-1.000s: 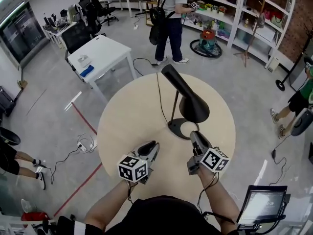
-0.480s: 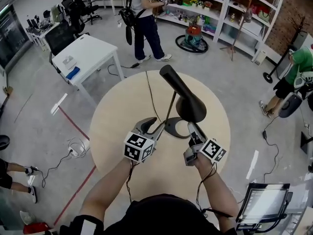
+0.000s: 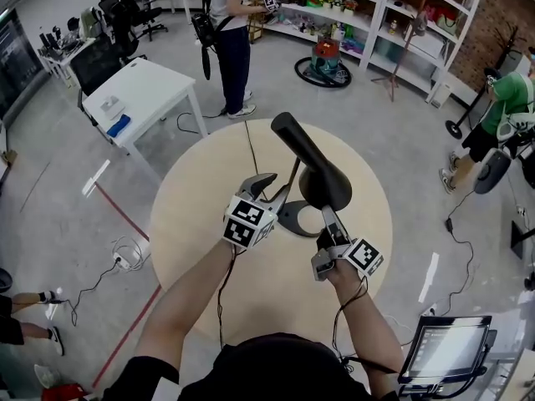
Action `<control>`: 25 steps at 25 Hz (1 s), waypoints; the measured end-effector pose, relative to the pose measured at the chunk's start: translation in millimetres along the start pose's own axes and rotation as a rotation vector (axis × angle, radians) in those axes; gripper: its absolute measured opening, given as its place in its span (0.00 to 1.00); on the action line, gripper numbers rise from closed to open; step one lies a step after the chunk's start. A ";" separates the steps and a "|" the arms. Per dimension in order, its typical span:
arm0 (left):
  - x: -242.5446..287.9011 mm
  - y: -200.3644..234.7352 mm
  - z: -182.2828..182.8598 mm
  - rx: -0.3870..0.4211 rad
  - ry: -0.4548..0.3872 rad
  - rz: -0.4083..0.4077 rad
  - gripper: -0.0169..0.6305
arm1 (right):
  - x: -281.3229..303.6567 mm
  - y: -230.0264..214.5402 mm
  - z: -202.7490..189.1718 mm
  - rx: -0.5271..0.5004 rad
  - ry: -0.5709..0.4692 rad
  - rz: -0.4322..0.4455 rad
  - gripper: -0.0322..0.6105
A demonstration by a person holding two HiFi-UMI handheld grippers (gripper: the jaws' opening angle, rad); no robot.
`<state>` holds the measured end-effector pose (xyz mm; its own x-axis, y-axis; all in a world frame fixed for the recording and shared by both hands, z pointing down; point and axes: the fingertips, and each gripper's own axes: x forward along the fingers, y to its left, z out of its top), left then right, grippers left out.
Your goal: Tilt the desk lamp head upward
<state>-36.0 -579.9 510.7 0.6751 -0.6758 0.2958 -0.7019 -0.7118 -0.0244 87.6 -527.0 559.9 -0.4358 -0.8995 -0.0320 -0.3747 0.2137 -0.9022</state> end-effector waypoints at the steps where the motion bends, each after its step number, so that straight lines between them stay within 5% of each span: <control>1: 3.3 0.0 0.9 0.001 0.001 -0.005 0.23 | -0.7 0.3 0.3 0.013 -0.007 0.008 0.32; 13: 28.8 -6.0 2.4 -0.037 0.008 -0.029 0.23 | -2.0 2.3 8.6 0.043 -0.050 0.045 0.29; 25: 40.0 2.1 8.1 -0.111 -0.040 -0.008 0.22 | -2.4 2.0 9.3 -0.031 -0.027 0.059 0.27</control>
<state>-8.6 -610.0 514.8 0.6875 -0.6792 0.2570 -0.7161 -0.6928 0.0845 95.5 -528.0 554.2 -0.4359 -0.8948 -0.0970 -0.3745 0.2783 -0.8845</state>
